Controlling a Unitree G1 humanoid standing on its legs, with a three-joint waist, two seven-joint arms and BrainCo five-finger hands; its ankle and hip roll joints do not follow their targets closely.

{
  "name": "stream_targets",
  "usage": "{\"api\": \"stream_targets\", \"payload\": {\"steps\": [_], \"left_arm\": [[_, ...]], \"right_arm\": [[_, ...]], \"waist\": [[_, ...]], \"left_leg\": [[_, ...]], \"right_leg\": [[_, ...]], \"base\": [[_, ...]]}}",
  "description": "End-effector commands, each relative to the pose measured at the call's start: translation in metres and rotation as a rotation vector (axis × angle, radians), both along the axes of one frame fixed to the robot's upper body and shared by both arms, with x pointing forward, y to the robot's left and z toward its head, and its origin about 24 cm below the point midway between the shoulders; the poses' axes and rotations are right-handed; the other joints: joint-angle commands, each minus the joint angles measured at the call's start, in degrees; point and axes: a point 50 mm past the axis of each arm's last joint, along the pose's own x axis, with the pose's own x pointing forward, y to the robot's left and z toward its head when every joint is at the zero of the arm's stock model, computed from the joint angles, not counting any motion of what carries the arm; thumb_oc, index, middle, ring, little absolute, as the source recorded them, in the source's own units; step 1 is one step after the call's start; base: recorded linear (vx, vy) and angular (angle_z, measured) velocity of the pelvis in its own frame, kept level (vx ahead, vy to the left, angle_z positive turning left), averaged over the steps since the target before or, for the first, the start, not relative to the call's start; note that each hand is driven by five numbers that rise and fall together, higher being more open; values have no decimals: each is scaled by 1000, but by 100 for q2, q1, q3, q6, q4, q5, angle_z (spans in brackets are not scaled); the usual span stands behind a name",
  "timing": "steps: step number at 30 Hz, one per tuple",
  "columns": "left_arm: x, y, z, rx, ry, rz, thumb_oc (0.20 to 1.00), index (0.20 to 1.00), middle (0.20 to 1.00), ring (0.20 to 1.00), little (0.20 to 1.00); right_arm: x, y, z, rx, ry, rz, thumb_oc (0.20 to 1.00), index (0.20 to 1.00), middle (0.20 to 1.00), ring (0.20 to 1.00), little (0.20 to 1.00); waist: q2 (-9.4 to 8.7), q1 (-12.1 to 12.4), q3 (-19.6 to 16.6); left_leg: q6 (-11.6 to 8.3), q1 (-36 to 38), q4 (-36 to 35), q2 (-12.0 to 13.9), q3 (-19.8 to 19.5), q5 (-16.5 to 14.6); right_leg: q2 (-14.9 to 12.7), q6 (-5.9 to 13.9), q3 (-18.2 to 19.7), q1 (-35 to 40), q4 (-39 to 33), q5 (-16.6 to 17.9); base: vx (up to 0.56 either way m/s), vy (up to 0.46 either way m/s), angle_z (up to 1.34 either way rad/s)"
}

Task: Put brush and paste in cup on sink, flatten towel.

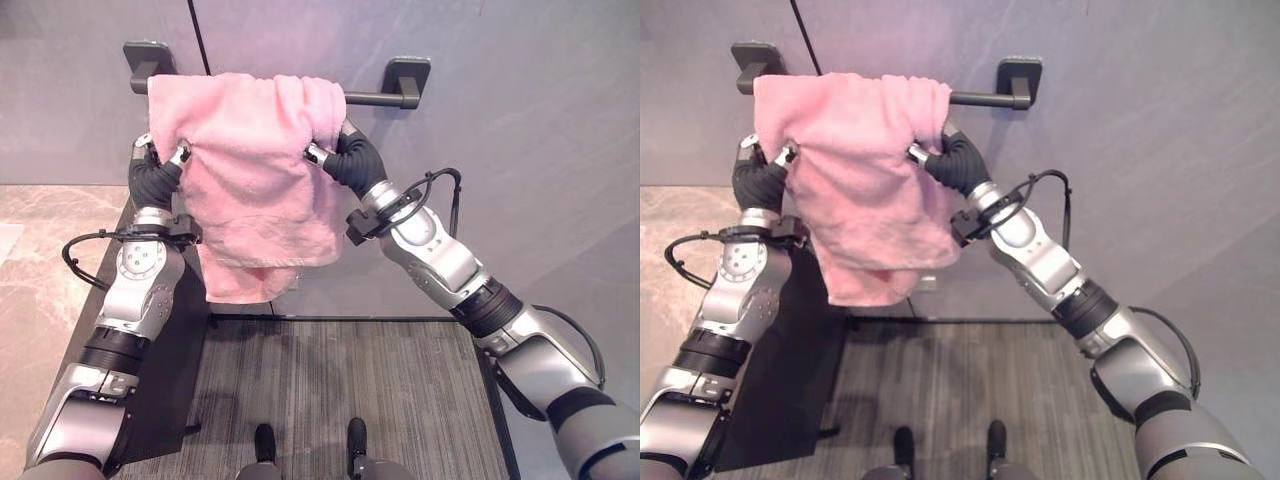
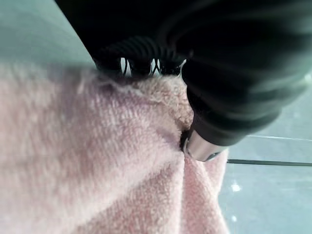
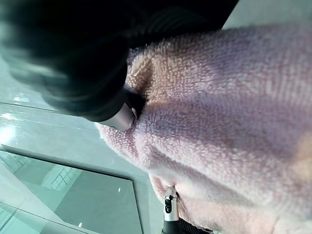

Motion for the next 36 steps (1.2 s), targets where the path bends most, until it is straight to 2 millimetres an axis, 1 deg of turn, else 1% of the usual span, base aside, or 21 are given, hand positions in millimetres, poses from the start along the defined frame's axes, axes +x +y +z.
{"api": "stream_targets", "payload": {"steps": [1, 5, 6, 10, 11, 12, 14, 15, 16, 17, 18, 19, 20, 22, 24, 27, 29, 31, 33, 34, 36], "left_arm": [[7, 4, 10, 85, -22, 16, 200, 200, 200, 200, 200], [16, -7, -6, 158, 65, -13, 200, 200, 200, 200, 200], [19, -17, -7, 198, 76, -42, 200, 200, 200, 200, 200], [29, -36, -3, 271, 76, -75, 200, 200, 200, 200, 200], [30, -39, -1, 288, 73, -74, 536, 536, 536, 536, 536], [33, -41, 2, 326, 68, -65, 1000, 1000, 1000, 1000, 1000], [35, -42, 3, 366, 70, -50, 1000, 1000, 1000, 1000, 1000], [34, -35, -2, 430, 99, -20, 1000, 1000, 1000, 1000, 1000], [33, -32, -5, 462, 112, -11, 1000, 1000, 1000, 1000, 1000], [19, -4, -22, 609, 192, 31, 1000, 1000, 1000, 1000, 1000], [14, 7, -30, 642, 231, 40, 1000, 1000, 1000, 1000, 1000], [4, 27, -43, 701, 299, 69, 1000, 1000, 1000, 1000, 1000], [-3, 38, -49, 738, 329, 94, 1000, 1000, 1000, 1000, 1000], [-16, 56, -58, 831, 390, 130, 1000, 1000, 1000, 1000, 1000], [-35, 82, -69, 909, 464, 196, 1000, 1000, 1000, 1000, 1000], [-55, 93, -68, 914, 457, 223, 1000, 1000, 1000, 1000, 1000], [-64, 98, -63, 941, 436, 253, 1000, 1000, 1000, 1000, 1000], [-74, 101, -54, 976, 402, 269, 1000, 1000, 1000, 1000, 1000], [-87, 103, -36, 1040, 330, 289, 1000, 1000, 1000, 1000, 1000], [-88, 103, -35, 1042, 331, 289, 1000, 1000, 1000, 1000, 1000], [-96, 104, -18, 1092, 271, 324, 1000, 1000, 1000, 1000, 1000]], "right_arm": [[-3, 6, 16, 58, -75, 29, 200, 200, 200, 200, 200], [8, 2, -2, 37, 3, -11, 200, 200, 200, 200, 200], [12, 3, -9, 17, 39, -12, 200, 200, 200, 200, 200], [21, 3, -5, -14, 33, -58, 200, 200, 200, 200, 200], [23, 2, -5, -24, 33, -76, 1000, 1000, 1000, 1000, 1000], [24, 4, -7, -54, 41, -60, 1000, 1000, 1000, 1000, 1000], [25, 1, -6, -95, 23, -72, 1000, 1000, 1000, 1000, 1000], [29, -12, -13, -181, 3, -129, 1000, 1000, 1000, 1000, 1000], [29, -18, -16, -224, -9, -145, 1000, 1000, 1000, 1000, 1000], [26, -44, -25, -404, -75, -216, 1000, 1000, 1000, 1000, 1000], [26, -52, -28, -449, -87, -237, 1000, 1000, 1000, 1000, 1000], [26, -67, -39, -535, -85, -272, 1000, 1000, 1000, 1000, 1000], [23, -75, -41, -618, -123, -292, 1000, 1000, 1000, 1000, 1000], [16, -86, -32, -757, -233, -306, 1000, 1000, 1000, 1000, 1000], [4, -112, -36, -767, -231, -351, 1000, 1000, 1000, 1000, 1000], [-16, -133, -32, -730, -259, -377, 1000, 1000, 1000, 1000, 1000], [-27, -141, -30, -709, -285, -394, 1000, 1000, 1000, 1000, 1000], [-40, -149, -21, -737, -357, -416, 1000, 1000, 1000, 1000, 1000], [-54, -156, -6, -733, -440, -445, 1000, 1000, 1000, 1000, 1000], [-55, -156, -6, -732, -439, -445, 1000, 1000, 1000, 1000, 1000], [-64, -158, 6, -745, -514, -471, 1000, 1000, 1000, 1000, 1000]], "waist": [[-183, 132, -257], [-159, 129, -230], [-149, 153, -182], [-101, 154, 45], [-92, 159, 71], [-81, 176, 118], [-67, 184, 125], [-51, 201, 99], [-43, 187, 86], [0, 159, -28], [13, 151, -75], [33, 125, -110], [45, 95, -155], [61, 54, -248], [101, -13, -323], [119, -49, -399], [127, -54, -466], [107, -48, -538], [114, -25, -610], [107, -27, -618], [111, -7, -661]], "left_leg": [[13, 509, 26, -135, 118, -347], [16, 458, 26, -151, 101, -335], [23, 406, 26, -156, 85, -320], [22, 140, 26, -173, 42, -225], [21, 71, 26, -172, 38, -197], [11, -12, 26, -171, 26, -155], [-5, -84, 26, -161, -1, -114], [-21, -72, 26, -146, -9, -106], [-27, -35, 26, -136, -5, -119], [-18, 174, 26, -121, 12, -200], [-18, 250, 26, -117, 25, -228], [-24, 398, 26, -111, 52, -284], [-28, 487, 26, -114, 65, -318], [-35, 640, 26, -103, 99, -378], [-25, 817, 26, -112, 69, -436], [-10, 902, 26, -121, 20, -467], [-5, 925, 26, -138, -4, -471], [-3, 940, 26, -154, -21, -474], [7, 943, 26, -171, -33, -487], [8, 942, 26, -172, -33, -487], [21, 935, 26, -181, -32, -496]], "right_leg": [[-428, 572, 200, -65, -12, 342], [-438, 573, 202, -103, -12, 361], [-445, 569, 190, -145, -12, 377], [-455, 566, 210, -423, -12, 461], [-458, 566, 213, -493, -12, 491], [-457, 569, 220, -562, -12, 518], [-455, 564, 203, -606, -12, 528], [-453, 560, 185, -584, -12, 527], [-448, 561, 175, -541, -12, 514], [-447, 541, 153, -320, -12, 437], [-449, 539, 144, -249, -12, 409], [-447, 534, 133, -112, -12, 370], [-445, 532, 142, -35, -12, 347], [-440, 529, 133, 107, -12, 284], [-422, 520, 94, 306, 31, 188], [-435, 521, 37, 421, 56, 137], [-445, 527, 10, 471, 50, 113], [-468, 535, -13, 519, 29, 104], [-503, 563, -33, 530, 1, 126], [-504, 563, -33, 530, 1, 126], [-523, 581, -35, 522, -7, 144]], "base": [[0, 0, 0], [-10, -2, 0], [-69, -7, 2], [-122, -7, 5], [-89, -14, 9], [-75, -23, 10], [-24, -44, 5], [30, -49, 2], [143, -46, 2], [161, -18, 2], [198, -9, -3], [139, 16, -12], [138, 23, -14], [120, 28, -7], [79, 21, 1], [0, 0, 0], [0, 0, 0], [-16, 5, 6], [-16, 6, 4], [-31, 16, 1], [-21, 11, 1]]}}
